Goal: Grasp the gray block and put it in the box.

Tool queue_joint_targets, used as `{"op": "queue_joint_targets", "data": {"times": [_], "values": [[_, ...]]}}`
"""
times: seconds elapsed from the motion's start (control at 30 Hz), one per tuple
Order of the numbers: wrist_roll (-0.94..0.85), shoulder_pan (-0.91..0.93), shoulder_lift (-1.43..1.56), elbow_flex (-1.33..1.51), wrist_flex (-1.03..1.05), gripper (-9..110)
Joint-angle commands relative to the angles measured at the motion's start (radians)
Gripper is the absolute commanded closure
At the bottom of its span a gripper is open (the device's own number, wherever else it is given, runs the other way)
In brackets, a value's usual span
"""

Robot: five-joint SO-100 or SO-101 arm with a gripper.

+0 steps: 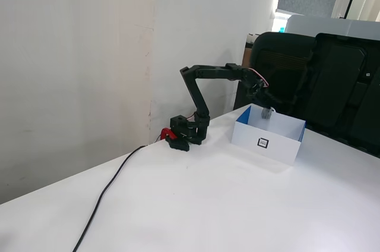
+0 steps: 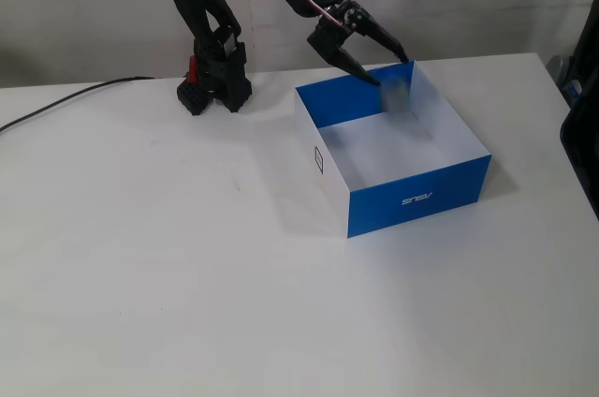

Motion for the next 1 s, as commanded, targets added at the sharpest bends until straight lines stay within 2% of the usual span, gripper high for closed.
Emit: {"op": "queue_joint_targets", "data": {"times": [0.0, 0.17, 0.43, 0.57, 0.97], "values": [[0.066, -0.008, -0.041, -0.167, 0.071, 72], [0.098, -0.017, -0.074, -0.201, 0.084, 73], [0.100, -0.017, -0.029, -0.175, 0.071, 89], [0.100, -0.026, 0.005, -0.160, 0.069, 100], [0.132, -0.132, 0.232, 0.009, 0.032, 101]]}}
